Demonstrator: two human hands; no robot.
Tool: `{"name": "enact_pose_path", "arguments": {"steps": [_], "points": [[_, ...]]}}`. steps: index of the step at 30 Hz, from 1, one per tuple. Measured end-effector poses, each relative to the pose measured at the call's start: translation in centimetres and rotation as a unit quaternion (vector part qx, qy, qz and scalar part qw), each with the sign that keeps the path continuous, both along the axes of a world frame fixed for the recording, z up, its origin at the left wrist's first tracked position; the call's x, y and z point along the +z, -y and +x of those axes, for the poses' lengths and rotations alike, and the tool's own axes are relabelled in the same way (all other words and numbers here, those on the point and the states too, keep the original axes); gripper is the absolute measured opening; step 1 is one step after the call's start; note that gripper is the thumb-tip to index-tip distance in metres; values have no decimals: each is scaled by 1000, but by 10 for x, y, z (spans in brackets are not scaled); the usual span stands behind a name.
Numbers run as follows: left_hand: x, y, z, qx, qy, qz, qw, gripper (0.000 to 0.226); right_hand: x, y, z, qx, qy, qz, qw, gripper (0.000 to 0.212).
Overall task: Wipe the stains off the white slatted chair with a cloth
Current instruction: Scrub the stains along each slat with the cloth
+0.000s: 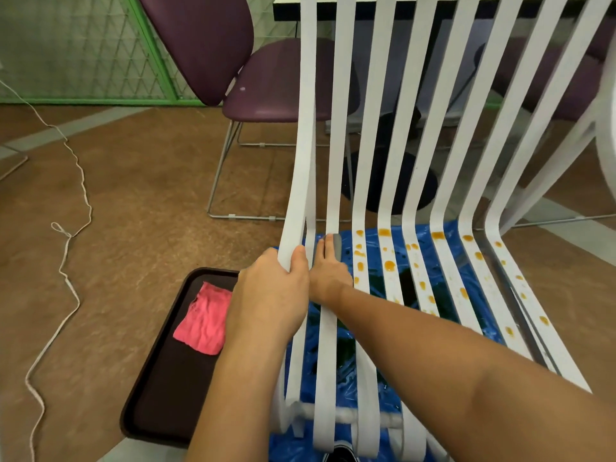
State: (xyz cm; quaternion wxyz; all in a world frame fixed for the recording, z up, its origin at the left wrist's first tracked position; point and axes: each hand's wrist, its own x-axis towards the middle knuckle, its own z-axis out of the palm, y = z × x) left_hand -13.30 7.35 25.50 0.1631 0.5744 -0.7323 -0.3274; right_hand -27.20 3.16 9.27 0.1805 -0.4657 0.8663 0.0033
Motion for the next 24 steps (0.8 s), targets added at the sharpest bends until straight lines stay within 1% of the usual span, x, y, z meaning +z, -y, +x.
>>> {"name": "enact_pose_path", "arguments": {"steps": [2,5,7,9,11,13,15,17,19,22,23,24], "points": [[0,-1,0,6,7,-7,1000,43,2,-20,13,16,2,-7,1000,89],[-1,-2,0,25,-6,-24,999,44,3,-47,36,-12,51,-43,998,92],[3,-7,1,35,-11,-42,998,43,7,-69,52,0,38,-43,998,90],[5,-12,3,47,-17,-60,997,42,6,-90,68,36,-2,-46,998,87],[7,-17,3,62,-23,-71,995,40,11,-109,82,63,-20,-38,997,82],[7,-19,4,79,-18,-81,993,39,15,-128,95,63,13,-44,997,82],[10,-23,5,93,-5,-95,991,39,17,-148,105,30,82,-80,993,91],[14,-29,4,101,10,-103,989,39,13,-165,115,1,147,-121,982,96],[17,-31,4,105,24,-106,988,38,8,-179,125,-24,175,-139,974,100],[20,-32,1,95,37,-108,989,38,17,-196,138,-35,148,-108,982,101],[19,-32,2,93,38,-105,989,38,19,-201,143,-19,122,-97,988,99],[20,-34,2,91,39,-104,990,38,18,-207,149,5,97,-112,989,98]]}}
